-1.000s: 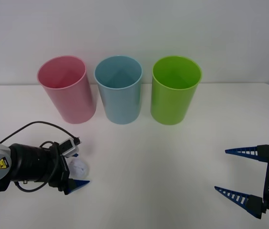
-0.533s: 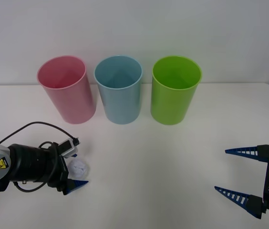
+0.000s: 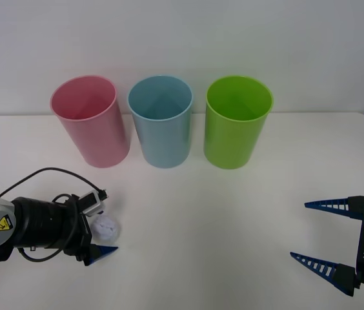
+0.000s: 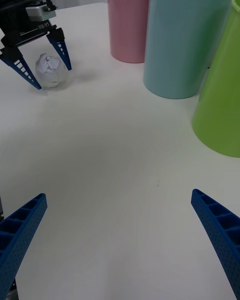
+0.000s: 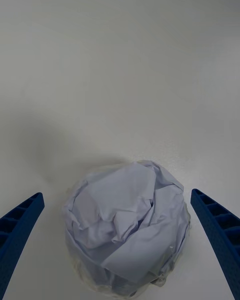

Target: Put cans in the blue bin and PET bottles in the pink bin and trash in the green bin.

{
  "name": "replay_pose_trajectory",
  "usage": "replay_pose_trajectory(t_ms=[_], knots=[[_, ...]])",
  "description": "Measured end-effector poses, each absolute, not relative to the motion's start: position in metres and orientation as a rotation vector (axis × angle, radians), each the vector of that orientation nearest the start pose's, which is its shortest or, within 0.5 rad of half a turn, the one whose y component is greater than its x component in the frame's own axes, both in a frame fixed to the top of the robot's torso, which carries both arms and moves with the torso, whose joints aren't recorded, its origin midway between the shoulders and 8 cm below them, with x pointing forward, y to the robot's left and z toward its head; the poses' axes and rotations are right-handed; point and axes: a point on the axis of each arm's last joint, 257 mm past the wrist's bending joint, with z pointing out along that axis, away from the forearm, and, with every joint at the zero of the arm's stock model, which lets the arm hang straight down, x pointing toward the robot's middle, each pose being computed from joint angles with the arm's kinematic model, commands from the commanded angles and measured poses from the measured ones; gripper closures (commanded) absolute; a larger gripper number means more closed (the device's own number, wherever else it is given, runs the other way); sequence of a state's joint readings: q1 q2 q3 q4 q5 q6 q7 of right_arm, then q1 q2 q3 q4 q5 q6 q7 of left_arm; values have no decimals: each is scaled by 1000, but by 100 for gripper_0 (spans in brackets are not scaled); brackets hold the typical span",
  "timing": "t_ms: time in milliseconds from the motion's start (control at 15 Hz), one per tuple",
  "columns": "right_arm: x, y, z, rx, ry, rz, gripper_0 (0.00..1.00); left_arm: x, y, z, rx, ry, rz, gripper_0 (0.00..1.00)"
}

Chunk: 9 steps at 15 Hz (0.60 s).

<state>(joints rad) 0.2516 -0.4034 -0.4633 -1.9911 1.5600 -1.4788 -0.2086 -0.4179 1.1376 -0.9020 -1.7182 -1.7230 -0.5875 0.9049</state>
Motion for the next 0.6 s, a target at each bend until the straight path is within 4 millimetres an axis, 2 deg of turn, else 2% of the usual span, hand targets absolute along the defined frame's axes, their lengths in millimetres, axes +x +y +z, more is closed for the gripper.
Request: replay_pose_trajectory(t_ms=[533, 600], knots=[[321, -236, -214, -1148, 1676, 497, 0, 400, 204, -353, 1337, 2138, -307, 0], [321, -236, -214, -1148, 1676, 497, 0, 401, 204, -353, 1337, 2137, -305, 29]])
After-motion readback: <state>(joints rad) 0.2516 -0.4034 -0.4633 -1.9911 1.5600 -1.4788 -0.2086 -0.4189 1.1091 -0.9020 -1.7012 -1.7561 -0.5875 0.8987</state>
